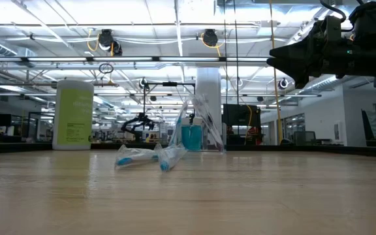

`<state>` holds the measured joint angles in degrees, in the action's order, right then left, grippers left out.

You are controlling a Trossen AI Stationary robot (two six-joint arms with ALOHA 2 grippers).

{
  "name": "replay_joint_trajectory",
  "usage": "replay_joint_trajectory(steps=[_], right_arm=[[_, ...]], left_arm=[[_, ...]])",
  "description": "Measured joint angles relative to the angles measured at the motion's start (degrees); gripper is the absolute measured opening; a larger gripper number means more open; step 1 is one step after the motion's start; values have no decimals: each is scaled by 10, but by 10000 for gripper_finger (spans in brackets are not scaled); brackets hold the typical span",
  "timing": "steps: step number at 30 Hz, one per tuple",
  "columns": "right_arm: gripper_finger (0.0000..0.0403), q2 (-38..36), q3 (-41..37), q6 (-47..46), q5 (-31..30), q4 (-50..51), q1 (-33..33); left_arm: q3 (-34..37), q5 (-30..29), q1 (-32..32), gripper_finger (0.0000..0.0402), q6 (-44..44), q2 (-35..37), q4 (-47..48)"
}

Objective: Pick & Place toothbrushing station
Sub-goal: Put the blue toothbrush into the transparent organizer

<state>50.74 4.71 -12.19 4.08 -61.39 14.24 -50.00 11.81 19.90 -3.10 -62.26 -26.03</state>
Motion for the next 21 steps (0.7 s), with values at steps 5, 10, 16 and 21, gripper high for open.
replay_joint_trajectory(steps=[5, 10, 16, 21], right_arm=[[141, 0, 0, 0, 0, 0, 0], [141, 0, 0, 0, 0, 0, 0], [141, 0, 0, 1, -17, 4, 0], [141, 0, 0, 4, -26, 5, 0]], left_arm=[[0, -185, 4, 6, 77, 0, 108], [-1, -418, 4, 5, 117, -21, 178], [-1, -599, 4, 8, 238, -79, 228], [0, -707, 4, 6, 390, -125, 213]])
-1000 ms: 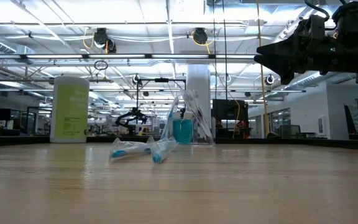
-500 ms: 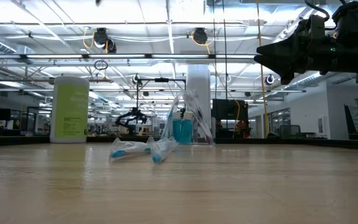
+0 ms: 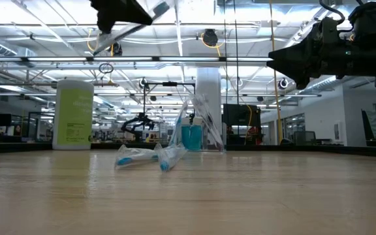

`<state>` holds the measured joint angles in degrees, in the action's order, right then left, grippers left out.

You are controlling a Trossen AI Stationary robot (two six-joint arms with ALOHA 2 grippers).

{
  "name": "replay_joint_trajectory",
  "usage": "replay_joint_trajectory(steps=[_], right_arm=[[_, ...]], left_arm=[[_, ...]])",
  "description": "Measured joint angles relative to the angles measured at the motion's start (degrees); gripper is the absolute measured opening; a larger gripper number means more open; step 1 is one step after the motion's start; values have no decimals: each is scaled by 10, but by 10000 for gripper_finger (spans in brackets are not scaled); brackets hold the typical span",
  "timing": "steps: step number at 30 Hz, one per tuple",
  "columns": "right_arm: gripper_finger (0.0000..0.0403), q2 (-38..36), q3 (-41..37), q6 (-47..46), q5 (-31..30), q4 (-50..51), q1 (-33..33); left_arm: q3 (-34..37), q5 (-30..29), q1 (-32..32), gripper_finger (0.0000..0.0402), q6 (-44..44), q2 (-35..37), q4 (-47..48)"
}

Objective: Pick & Place toothbrushing station
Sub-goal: Put the blue toothbrush into the transparent organizer

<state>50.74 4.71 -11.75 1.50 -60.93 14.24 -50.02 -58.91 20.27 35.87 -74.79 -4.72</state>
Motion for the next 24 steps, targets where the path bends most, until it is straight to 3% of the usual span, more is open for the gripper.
replay_joint_trajectory(steps=[3, 7, 12, 16, 20, 24], right_arm=[[141, 0, 0, 0, 0, 0, 0], [141, 0, 0, 0, 0, 0, 0], [141, 0, 0, 2, 0, 0, 0], [141, 0, 0, 2, 0, 3, 0], [141, 0, 0, 2, 0, 3, 0], [141, 0, 0, 2, 0, 4, 0]], left_arm=[[0, -49, -3, 12, 39, -14, -19], [0, -46, -7, 5, 15, -17, -27], [0, 97, -47, 13, -86, -9, -14], [17, 191, -118, 5, -120, -8, -27], [76, 307, -216, 10, -140, -8, -142], [160, 468, -332, 5, -184, -9, -307]])
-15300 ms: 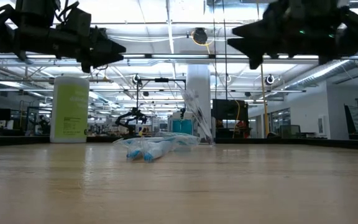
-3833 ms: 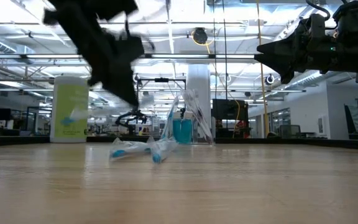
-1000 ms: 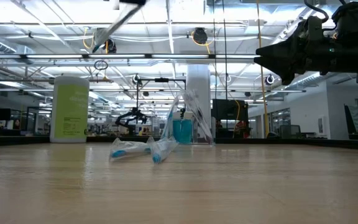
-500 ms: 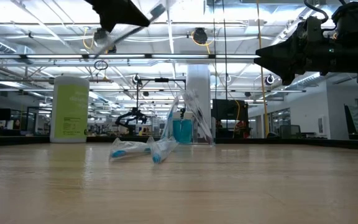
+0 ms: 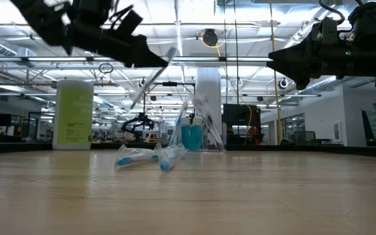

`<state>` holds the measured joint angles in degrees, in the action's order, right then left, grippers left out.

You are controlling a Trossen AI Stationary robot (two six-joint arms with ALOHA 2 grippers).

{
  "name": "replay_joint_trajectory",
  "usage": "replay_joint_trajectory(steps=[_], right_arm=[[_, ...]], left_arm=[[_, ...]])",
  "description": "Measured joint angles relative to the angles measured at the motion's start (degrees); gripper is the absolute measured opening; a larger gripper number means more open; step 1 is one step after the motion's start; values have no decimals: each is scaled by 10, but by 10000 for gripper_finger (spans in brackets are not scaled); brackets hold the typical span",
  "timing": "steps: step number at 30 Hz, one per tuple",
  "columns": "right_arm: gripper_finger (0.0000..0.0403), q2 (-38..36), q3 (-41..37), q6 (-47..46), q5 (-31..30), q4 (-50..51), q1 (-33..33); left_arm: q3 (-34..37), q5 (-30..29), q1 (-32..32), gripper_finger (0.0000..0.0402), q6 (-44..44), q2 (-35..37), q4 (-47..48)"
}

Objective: Pick & Place toothbrushing station
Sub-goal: Put the blue toothbrush into the transparent organizer

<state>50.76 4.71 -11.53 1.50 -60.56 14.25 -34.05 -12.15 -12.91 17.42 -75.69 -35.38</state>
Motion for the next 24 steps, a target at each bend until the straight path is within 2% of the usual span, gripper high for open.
replay_joint_trajectory(steps=[4, 9, 15, 24], right_arm=[[141, 0, 0, 0, 0, 0, 0], [141, 0, 0, 2, -2, 0, 0], [141, 0, 0, 2, -2, -7, 0], [141, 0, 0, -2, -2, -9, 0]], left_arm=[[61, 127, -108, 10, -73, -4, -187], [75, 221, -192, 6, -161, -44, -333], [27, 233, -219, 5, -198, -142, -421], [-67, 248, -226, 6, -219, -267, -424]])
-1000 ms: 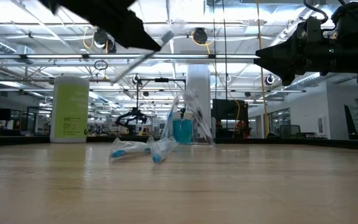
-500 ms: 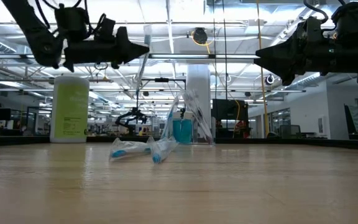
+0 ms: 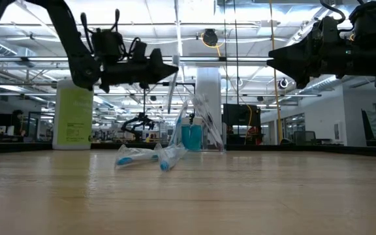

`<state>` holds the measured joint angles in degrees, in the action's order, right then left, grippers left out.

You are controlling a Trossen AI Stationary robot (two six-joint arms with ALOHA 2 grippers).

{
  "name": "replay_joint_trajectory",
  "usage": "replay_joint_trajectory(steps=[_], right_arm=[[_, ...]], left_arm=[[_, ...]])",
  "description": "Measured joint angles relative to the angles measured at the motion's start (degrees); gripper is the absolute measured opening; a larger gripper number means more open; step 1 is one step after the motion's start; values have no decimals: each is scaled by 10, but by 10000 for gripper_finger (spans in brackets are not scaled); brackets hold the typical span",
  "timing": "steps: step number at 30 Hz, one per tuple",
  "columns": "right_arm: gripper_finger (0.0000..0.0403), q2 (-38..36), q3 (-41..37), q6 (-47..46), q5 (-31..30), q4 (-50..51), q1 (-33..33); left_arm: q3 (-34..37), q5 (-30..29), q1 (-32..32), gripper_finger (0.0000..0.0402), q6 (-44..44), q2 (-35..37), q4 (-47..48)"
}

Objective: Pick & Place toothbrushing station
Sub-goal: Put the blue toothbrush into the transparent organizer

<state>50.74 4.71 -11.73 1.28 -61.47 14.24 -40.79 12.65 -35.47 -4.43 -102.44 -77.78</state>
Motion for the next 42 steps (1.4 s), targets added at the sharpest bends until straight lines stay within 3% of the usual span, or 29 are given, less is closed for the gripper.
replay_joint_trajectory(steps=[17, 29, 37, 42], right_arm=[[141, 0, 0, 4, 0, 9, 0], [141, 0, 0, 4, 0, 16, 0], [141, 0, 0, 4, 0, 18, 0], [141, 0, 0, 4, 0, 21, 0]], left_arm=[[-8, 8, -6, 6, -5, -104, -49], [-8, -2, -6, 6, -10, -128, -49], [-8, -25, -4, 5, -37, -127, -10], [-8, -77, 4, 6, -26, -126, 52]])
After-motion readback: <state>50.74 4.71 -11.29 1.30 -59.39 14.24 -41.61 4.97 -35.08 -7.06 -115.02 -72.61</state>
